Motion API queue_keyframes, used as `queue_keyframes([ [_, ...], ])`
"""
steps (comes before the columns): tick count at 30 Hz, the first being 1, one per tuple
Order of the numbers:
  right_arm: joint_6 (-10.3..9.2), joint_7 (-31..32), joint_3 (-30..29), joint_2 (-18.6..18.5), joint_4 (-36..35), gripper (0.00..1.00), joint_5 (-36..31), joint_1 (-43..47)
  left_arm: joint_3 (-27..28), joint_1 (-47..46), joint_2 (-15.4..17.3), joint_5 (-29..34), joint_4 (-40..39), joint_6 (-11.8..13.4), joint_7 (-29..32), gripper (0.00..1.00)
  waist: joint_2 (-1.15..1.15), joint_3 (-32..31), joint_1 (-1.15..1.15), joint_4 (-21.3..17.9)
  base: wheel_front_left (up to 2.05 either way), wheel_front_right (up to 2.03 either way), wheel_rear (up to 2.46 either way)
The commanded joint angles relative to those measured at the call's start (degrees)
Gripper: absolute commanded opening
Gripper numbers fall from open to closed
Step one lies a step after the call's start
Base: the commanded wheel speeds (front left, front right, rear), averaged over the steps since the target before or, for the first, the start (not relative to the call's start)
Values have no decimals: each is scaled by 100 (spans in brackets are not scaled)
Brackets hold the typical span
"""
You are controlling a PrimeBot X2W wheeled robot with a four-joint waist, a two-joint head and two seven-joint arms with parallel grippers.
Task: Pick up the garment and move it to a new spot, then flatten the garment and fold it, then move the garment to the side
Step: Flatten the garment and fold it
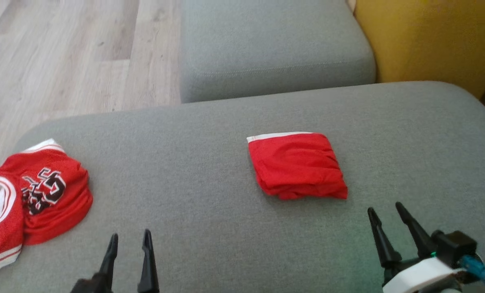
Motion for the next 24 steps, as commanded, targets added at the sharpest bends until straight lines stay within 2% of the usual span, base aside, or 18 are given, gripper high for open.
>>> queue_keyframes([
  [1,-5,-114,79,7,-45,100,-155,-203,230,-113,-17,123,-177,-12,-32,100,0,-64,0,-44,0,0,0],
  [10,-5,-158,-201,323,134,100,-514,-192,360,110,-17,322,-77,-257,-32,100,0,-160,0,-5,0,0,0],
  [24,-5,-159,-231,390,189,100,-666,-151,373,159,-17,401,-3,-367,-32,100,0,-141,0,89,0,0,0],
])
